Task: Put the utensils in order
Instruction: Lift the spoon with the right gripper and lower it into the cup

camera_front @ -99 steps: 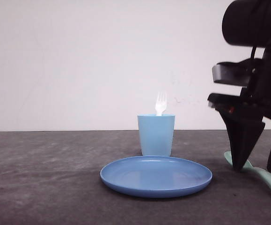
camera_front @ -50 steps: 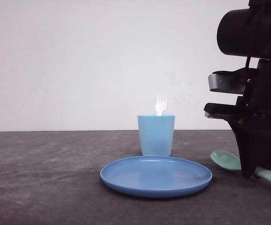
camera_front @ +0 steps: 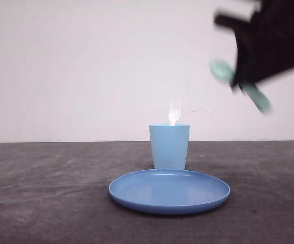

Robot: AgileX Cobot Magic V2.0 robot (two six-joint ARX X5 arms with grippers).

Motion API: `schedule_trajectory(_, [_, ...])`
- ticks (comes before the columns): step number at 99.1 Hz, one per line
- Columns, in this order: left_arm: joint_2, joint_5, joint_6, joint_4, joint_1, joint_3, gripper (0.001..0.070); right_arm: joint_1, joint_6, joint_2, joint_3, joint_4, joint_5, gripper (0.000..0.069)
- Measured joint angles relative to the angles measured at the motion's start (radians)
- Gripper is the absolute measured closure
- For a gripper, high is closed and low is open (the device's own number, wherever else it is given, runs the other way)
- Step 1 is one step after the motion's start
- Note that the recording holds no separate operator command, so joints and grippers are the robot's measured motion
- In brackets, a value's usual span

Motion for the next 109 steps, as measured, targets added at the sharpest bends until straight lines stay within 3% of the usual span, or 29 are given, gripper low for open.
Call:
schedule_trajectory(22, [0.000,0.000,-0.009,0.000,0.000,0.000,0.0412,0.057,-0.084,-0.003,0.002,0.319,0.012,0.0601])
schedule_trajectory(53, [0.000,0.000,-0.011,0.000,0.000,0.000,0.0412,0.109,-0.221,0.208,0.002,0.640,0.027,0.0601])
schedule_trajectory(87, [0.000,0.000,-0.012,-0.003,0.000,0.000,0.0412,0.109,-0.248,0.435,0.002,0.864,0.027,0.0601])
schedule_trajectory(109, [0.000,0.000,-0.012,-0.040,0.000,0.000,0.0412,0.109,-0.245,0.519,0.002,0.893,0.071,0.0601])
